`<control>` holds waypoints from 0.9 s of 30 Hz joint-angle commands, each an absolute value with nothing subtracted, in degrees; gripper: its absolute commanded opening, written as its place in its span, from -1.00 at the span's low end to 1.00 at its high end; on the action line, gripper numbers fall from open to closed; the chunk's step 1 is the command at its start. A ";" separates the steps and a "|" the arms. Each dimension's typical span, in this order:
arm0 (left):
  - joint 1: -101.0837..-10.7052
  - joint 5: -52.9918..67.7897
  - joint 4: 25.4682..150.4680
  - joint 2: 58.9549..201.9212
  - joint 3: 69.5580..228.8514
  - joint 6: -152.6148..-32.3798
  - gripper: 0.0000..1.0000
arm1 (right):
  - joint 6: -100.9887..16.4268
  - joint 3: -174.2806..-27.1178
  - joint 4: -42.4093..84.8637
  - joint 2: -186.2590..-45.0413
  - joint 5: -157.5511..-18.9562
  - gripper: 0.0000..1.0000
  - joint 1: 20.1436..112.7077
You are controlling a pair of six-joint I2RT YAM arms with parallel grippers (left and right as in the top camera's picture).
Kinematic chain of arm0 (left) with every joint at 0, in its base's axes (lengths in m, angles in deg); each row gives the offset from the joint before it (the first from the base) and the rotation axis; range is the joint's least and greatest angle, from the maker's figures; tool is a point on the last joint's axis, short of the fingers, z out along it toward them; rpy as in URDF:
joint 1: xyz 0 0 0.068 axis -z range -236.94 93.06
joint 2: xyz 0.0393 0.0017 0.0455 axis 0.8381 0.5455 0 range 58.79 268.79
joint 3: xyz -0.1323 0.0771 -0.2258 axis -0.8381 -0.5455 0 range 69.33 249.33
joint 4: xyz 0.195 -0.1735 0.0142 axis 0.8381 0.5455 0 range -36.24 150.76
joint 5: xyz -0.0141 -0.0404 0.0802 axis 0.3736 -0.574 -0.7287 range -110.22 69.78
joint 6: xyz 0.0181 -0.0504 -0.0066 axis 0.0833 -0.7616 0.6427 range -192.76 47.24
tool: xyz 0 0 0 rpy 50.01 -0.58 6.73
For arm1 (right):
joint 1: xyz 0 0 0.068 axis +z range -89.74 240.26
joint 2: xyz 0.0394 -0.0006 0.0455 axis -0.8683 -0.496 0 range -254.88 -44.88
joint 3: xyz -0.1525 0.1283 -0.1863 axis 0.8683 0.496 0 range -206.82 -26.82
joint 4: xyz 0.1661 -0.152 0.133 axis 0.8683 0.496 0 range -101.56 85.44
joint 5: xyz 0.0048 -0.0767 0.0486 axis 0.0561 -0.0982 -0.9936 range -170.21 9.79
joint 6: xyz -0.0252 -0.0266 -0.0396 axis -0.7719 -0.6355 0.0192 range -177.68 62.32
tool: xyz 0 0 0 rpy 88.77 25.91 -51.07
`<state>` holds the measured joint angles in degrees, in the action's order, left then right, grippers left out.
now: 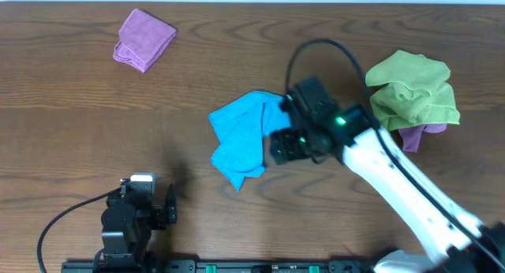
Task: Fold the cloth
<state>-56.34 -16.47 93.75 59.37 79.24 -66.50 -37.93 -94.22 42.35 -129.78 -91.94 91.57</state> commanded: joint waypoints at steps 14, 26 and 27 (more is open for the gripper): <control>-56.12 0.38 82.08 59.00 78.61 -91.63 0.90 | 0.82 -61.08 4.15 -121.28 -110.67 0.46 90.24; -56.12 0.78 78.36 59.00 78.61 -121.75 0.90 | 15.95 -58.90 -8.07 -127.97 -109.16 0.28 90.35; -56.12 0.75 78.36 59.00 78.61 -123.06 0.90 | 16.54 -58.90 -8.66 -128.75 -109.27 0.26 90.33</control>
